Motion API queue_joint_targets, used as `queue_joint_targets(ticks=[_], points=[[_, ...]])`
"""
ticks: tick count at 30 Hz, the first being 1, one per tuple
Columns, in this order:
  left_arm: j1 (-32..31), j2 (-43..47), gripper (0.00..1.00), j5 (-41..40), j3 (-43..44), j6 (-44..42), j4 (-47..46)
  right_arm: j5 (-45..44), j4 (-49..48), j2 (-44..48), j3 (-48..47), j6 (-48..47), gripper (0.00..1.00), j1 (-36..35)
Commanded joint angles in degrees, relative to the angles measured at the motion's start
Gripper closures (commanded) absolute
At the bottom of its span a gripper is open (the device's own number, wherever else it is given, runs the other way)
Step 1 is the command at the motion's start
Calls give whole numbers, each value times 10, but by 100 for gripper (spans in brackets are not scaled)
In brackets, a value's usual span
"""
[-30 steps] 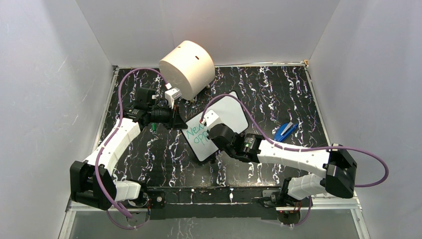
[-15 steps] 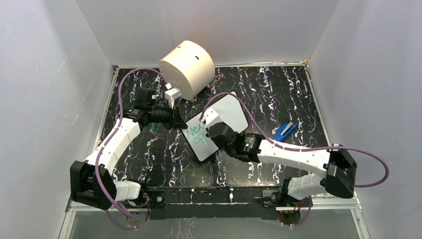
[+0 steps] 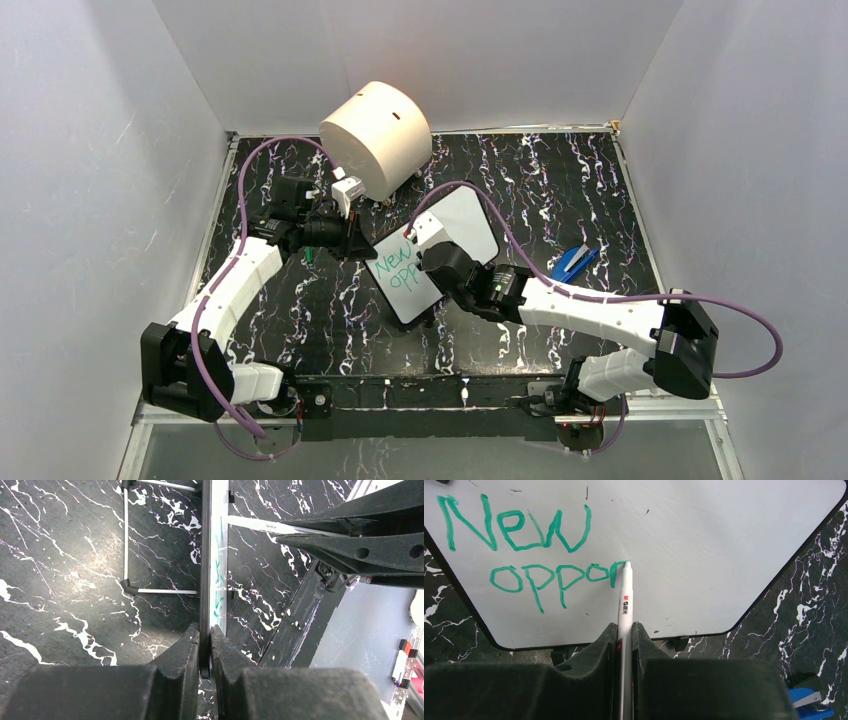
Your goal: Write a sentence on the whiteboard
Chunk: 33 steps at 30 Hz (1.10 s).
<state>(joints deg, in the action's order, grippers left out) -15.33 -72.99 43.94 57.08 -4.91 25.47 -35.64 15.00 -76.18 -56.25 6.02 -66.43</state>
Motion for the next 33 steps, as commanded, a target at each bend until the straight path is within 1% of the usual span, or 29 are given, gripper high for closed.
queue_joint_targets(ticks=[1, 14, 21, 30, 33], points=[[1, -4, 100, -43, -1, -26, 23, -7, -19, 17, -21, 5, 100, 6], [1, -2, 100, -44, 0, -25, 24, 24, -23, 54, -3, -14, 100, 7], [1, -3, 100, -44, -1, -25, 23, 17, -7, 61, 12, -10, 100, 11], [1, -5, 100, -44, -2, -25, 24, 26, -18, 55, 11, -17, 100, 13], [1, -4, 100, -44, -2, -25, 24, 31, -35, 59, 20, -17, 100, 15]])
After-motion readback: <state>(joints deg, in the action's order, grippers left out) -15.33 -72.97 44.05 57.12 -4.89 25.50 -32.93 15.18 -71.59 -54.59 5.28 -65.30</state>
